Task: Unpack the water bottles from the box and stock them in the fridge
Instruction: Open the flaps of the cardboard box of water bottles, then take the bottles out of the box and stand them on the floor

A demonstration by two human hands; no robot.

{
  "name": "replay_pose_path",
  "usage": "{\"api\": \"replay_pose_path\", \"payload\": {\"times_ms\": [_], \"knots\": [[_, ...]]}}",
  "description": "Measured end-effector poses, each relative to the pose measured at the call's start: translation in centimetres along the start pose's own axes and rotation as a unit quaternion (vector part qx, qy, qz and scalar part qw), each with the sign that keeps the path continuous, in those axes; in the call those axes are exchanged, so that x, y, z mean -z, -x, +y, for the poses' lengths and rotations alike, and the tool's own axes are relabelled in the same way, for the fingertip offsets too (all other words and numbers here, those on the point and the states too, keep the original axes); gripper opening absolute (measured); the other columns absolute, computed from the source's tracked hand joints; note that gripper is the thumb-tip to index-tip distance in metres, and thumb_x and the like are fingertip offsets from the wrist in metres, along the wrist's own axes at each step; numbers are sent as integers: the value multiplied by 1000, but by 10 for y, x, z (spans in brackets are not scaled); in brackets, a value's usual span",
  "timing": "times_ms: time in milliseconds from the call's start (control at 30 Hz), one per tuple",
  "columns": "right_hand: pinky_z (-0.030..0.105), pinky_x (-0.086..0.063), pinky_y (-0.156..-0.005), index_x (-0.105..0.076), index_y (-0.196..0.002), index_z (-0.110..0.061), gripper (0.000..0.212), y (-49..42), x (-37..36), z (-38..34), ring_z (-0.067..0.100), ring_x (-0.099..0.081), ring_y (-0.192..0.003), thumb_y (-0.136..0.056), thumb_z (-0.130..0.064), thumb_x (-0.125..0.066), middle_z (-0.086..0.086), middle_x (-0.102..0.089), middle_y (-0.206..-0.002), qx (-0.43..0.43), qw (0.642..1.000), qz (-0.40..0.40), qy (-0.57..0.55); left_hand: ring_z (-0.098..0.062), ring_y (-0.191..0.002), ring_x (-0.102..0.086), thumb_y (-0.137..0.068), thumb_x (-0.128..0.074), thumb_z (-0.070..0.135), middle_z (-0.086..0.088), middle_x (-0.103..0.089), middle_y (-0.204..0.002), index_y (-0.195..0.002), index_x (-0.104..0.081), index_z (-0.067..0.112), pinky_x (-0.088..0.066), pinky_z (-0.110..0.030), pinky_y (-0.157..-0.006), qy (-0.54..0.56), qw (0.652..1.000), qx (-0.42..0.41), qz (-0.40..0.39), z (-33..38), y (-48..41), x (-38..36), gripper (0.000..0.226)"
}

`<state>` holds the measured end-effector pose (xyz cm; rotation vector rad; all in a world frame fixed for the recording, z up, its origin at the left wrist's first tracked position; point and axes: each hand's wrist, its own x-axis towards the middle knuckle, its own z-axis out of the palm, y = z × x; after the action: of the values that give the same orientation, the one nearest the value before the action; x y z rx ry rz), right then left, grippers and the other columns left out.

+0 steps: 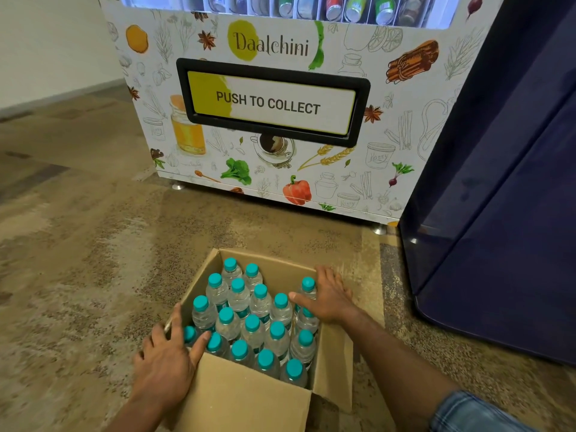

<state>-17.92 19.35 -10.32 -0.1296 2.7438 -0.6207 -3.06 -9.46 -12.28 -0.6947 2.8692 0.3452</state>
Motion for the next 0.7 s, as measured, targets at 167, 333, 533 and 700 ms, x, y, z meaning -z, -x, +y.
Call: {"api": "replay_pose_path", "payload": {"times_ms": [167,333,533,700], "knots": [[59,-12,-119,-1,-157,-26,110,-7,6,3,29,1,-151,-75,-85,-44,1,1,-165,-7,999,-33,5,-33,-146,-37,-91,-17,79,-17,-29,-159,-161,24,30,-39,-53,-116,6,1000,4,-7,1,0,1,94],[57,-2,-119,7,-157,-26,101,3,4,0,30,12,-150,-85,-75,-44,0,12,-164,9,1000,-17,24,-35,-147,-37,-94,-18,77,-18,-28,-161,-161,23,29,-38,-53,-117,-6,1000,2,-9,2,2,4,93],[50,1,-122,8,-157,-21,89,27,-22,-5,25,20,-149,-94,-66,-35,2,18,-163,35,995,87,31,-34,-147,-37,-92,-14,78,-17,-30,-162,-164,15,28,-36,-54,-117,-23,1000,-3,1,1,6,6,92],[47,0,-123,-3,-157,-22,74,58,-36,-7,22,13,-151,-99,-57,-34,3,10,-165,69,984,160,44,-32,-154,-24,-96,-14,76,-15,-20,-167,-164,13,24,-27,-55,-123,-64,998,-6,5,3,10,10,90]]}}
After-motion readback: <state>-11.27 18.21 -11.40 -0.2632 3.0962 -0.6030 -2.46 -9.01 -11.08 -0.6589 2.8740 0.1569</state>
